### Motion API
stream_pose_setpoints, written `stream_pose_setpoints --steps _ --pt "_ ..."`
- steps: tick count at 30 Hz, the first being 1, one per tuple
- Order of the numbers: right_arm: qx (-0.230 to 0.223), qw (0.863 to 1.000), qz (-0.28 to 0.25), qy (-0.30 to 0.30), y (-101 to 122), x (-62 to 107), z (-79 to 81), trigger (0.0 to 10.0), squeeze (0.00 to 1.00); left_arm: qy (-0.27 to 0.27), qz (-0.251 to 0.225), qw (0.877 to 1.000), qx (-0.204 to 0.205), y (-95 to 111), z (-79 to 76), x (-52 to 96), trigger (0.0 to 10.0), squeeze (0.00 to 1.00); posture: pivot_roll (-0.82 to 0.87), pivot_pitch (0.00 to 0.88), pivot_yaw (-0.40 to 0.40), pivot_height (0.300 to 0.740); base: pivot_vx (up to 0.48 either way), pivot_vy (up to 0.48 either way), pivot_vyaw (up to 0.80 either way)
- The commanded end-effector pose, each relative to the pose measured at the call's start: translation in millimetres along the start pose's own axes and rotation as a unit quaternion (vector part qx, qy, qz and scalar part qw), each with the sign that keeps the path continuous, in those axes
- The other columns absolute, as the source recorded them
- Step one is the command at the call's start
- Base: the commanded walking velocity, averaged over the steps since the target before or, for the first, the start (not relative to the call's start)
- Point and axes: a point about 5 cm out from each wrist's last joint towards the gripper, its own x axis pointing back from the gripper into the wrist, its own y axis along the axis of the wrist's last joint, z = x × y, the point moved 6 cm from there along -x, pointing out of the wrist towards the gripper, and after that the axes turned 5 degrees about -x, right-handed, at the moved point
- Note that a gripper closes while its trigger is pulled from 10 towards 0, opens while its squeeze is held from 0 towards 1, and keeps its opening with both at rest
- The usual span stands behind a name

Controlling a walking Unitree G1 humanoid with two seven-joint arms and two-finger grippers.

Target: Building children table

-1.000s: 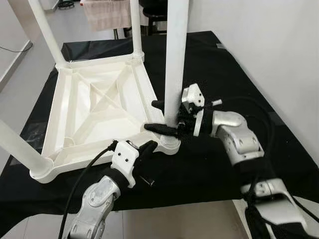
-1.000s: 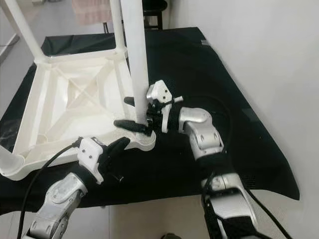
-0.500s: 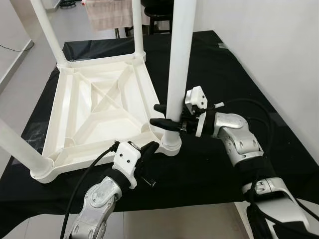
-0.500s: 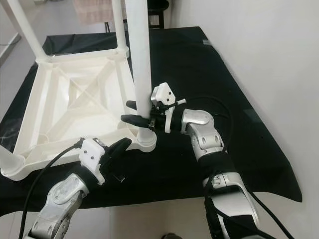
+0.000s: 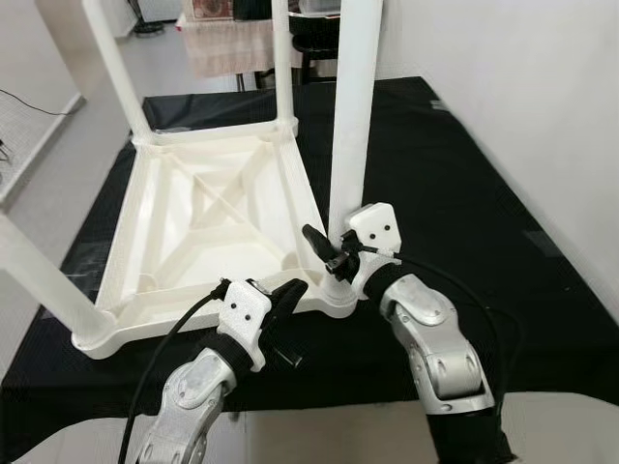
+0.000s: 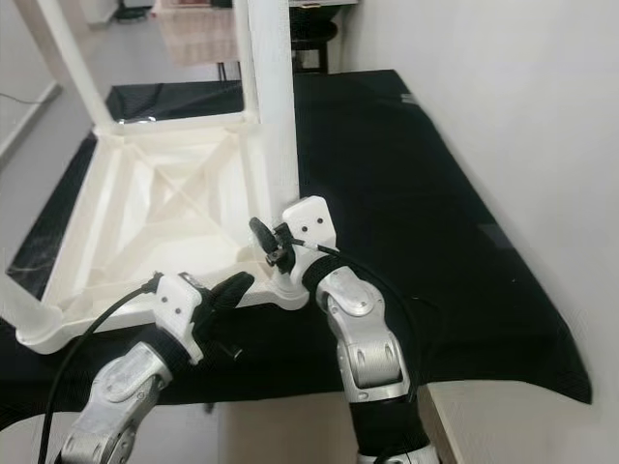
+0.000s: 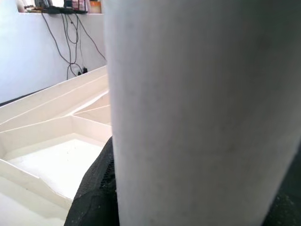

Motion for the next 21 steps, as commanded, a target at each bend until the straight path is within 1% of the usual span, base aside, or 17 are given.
stream_pose_setpoints --steps 1,2,4,5,7,8,10,14,15,16,17,18,19,20,21 --pt "0.01 0.997 0.07 -0.017 -34.8 -1.0 -6.0 0.0 0.0 -0.005 0.007 1.0 -0.003 -3.9 -0.8 2.6 10.0 0.0 0.01 0.106 -0.015 0.74 0.0 0.0 0.0" --pt "0.011 0.997 0.073 -0.019 -36.5 -0.6 -3.9 0.0 0.0 -0.004 0.008 1.0 -0.005 -3.8 -0.9 2.5 10.0 0.0 0.01 0.105 -0.015 0.74 0.0 0.0 0.0" --pt "0.026 0.997 0.077 -0.013 -36.6 0.3 2.2 0.0 0.0 0.0 0.008 1.0 -0.009 -3.8 -0.4 2.7 10.0 0.0 0.01 0.103 -0.014 0.74 0.0 0.0 0.0" --pt "0.023 0.996 0.082 -0.016 -37.6 0.3 0.8 10.0 0.0 0.0 0.008 1.0 -0.008 -4.0 -0.6 2.6 10.0 0.0 0.01 0.101 -0.014 0.74 0.0 0.0 0.0" --pt "0.02 0.996 0.084 -0.026 -36.8 1.1 -0.4 10.0 0.0 0.0 0.008 1.0 -0.007 -4.1 -0.8 2.5 10.0 0.0 0.01 0.101 -0.014 0.74 0.0 0.0 0.0" --pt "-0.003 0.997 0.076 -0.017 -32.1 -0.1 1.3 10.0 1.0 -0.002 0.008 1.0 -0.005 -4.3 -1.1 2.4 10.0 0.0 0.01 0.099 -0.014 0.74 0.0 0.0 0.0" --pt "-0.022 0.998 0.052 0.005 -18.8 -3.7 5.5 10.0 1.0 -0.004 0.008 1.0 -0.003 -4.7 -1.8 2.0 10.0 0.0 0.01 0.096 -0.011 0.74 0.0 0.0 0.0" --pt "-0.021 0.999 -0.002 0.049 6.8 -14.9 3.4 10.0 1.0 -0.006 0.009 1.0 -0.001 -5.4 -2.9 1.3 10.0 0.0 0.01 0.091 -0.01 0.74 0.0 0.0 0.0" --pt "-0.025 0.997 -0.016 0.066 13.5 -17.1 3.0 10.0 0.94 -0.006 0.009 1.0 -0.001 -5.4 -3.1 1.2 10.0 0.0 0.01 0.091 -0.011 0.74 0.0 0.0 0.0" --pt "-0.034 0.995 -0.026 0.094 19.5 -18.7 4.8 10.0 0.0 -0.006 0.009 1.0 -0.001 -5.5 -3.1 1.3 10.0 0.0 0.01 0.089 -0.012 0.74 0.0 0.0 0.0" --pt "-0.034 0.995 -0.026 0.094 19.5 -18.7 4.8 10.0 0.0 -0.006 0.009 1.0 -0.001 -5.5 -3.1 1.3 10.0 0.0 0.01 0.089 -0.012 0.74 0.0 0.0 0.0" --pt "-0.033 0.988 -0.037 0.143 25.8 -18.8 10.7 10.0 0.0 -0.006 0.009 1.0 -0.001 -5.6 -3.0 1.3 10.0 0.0 0.01 0.089 -0.01 0.74 0.0 0.0 0.0" --pt "-0.033 0.988 -0.037 0.143 25.8 -18.8 10.7 10.0 0.0 -0.006 0.009 1.0 -0.001 -5.6 -3.0 1.3 10.0 0.0 0.01 0.089 -0.01 0.74 0.0 0.0 0.0" --pt "-0.031 0.983 -0.044 0.176 29.8 -18.2 14.7 10.0 0.0 -0.006 0.009 1.0 -0.001 -5.6 -2.9 1.4 10.0 0.0 0.01 0.089 -0.009 0.74 0.0 0.0 0.0" --pt "-0.019 0.973 -0.046 0.225 31.2 -15.8 19.8 10.0 0.0 -0.006 0.009 1.0 -0.001 -5.5 -2.6 1.6 10.0 0.0 0.02 0.09 -0.008 0.74 0.0 0.0 0.0"
